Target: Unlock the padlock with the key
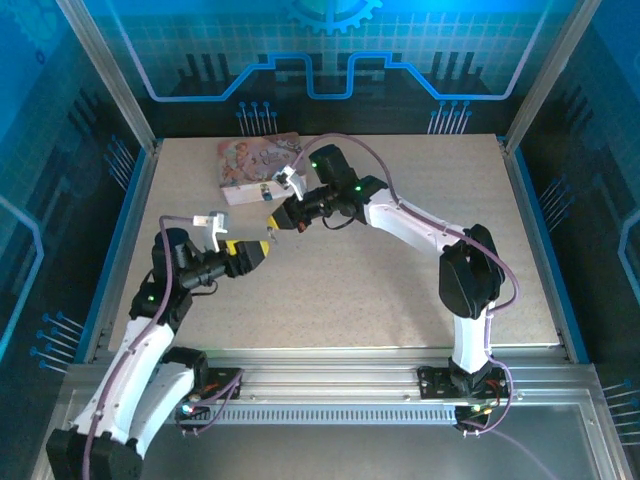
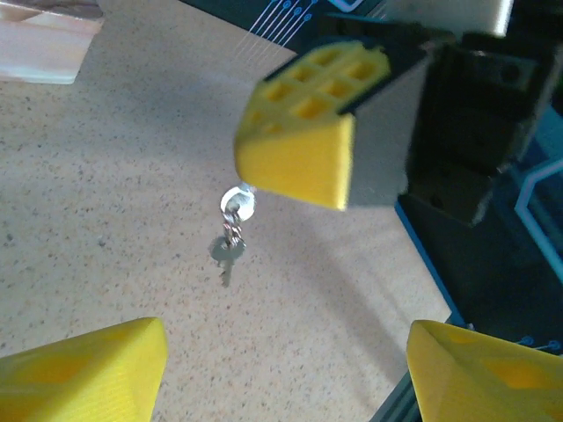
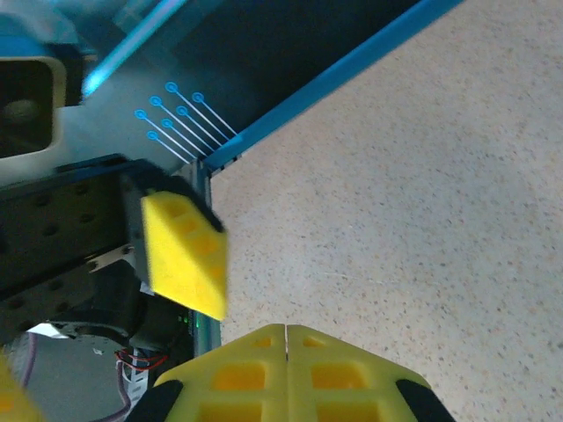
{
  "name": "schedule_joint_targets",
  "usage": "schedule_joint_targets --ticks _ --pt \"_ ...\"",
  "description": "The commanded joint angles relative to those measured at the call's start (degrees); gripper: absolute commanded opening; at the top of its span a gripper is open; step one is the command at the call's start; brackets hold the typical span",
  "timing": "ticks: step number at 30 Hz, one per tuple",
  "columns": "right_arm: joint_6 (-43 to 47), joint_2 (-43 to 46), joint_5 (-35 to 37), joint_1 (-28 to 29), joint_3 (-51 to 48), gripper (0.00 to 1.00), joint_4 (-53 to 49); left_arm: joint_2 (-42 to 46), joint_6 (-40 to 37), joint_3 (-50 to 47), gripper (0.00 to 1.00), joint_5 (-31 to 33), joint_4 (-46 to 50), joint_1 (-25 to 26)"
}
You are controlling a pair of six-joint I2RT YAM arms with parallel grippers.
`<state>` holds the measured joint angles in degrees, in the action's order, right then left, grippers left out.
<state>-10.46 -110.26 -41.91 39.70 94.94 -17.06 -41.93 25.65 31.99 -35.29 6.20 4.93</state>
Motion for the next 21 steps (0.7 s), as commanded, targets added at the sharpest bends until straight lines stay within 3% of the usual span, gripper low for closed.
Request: schedule_joint_targets --ticks 1,5,11,17,21 --pt "-1.91 -0.27 -5.32 -0.59 -0.24 0.0 5.95 -3.34 2.9 -1.79 0.7 -9.27 -10.85 -2.65" --pt "-4.52 -0.31 -8.29 -1.71 -1.33 0.0 9.1 -9.27 4.95 -2.72 0.65 -12.09 -21.53 -3.07" --pt "-6.28 0.28 -11.8 -2.84 -2.41 0.0 11.32 -15.51 5.67 -2.44 0.55 -14.72 -28.9 -3.08" --pt "-6.17 1.2 -11.16 -3.07 -3.29 0.0 11.05 -14.95 5.22 -3.07 0.41 -13.37 -29.49 -4.37" --pt "-6.15 1.34 -8.55 -3.05 -3.51 0.0 10.23 -14.55 5.19 -2.78 0.4 -11.41 -28.17 -5.23"
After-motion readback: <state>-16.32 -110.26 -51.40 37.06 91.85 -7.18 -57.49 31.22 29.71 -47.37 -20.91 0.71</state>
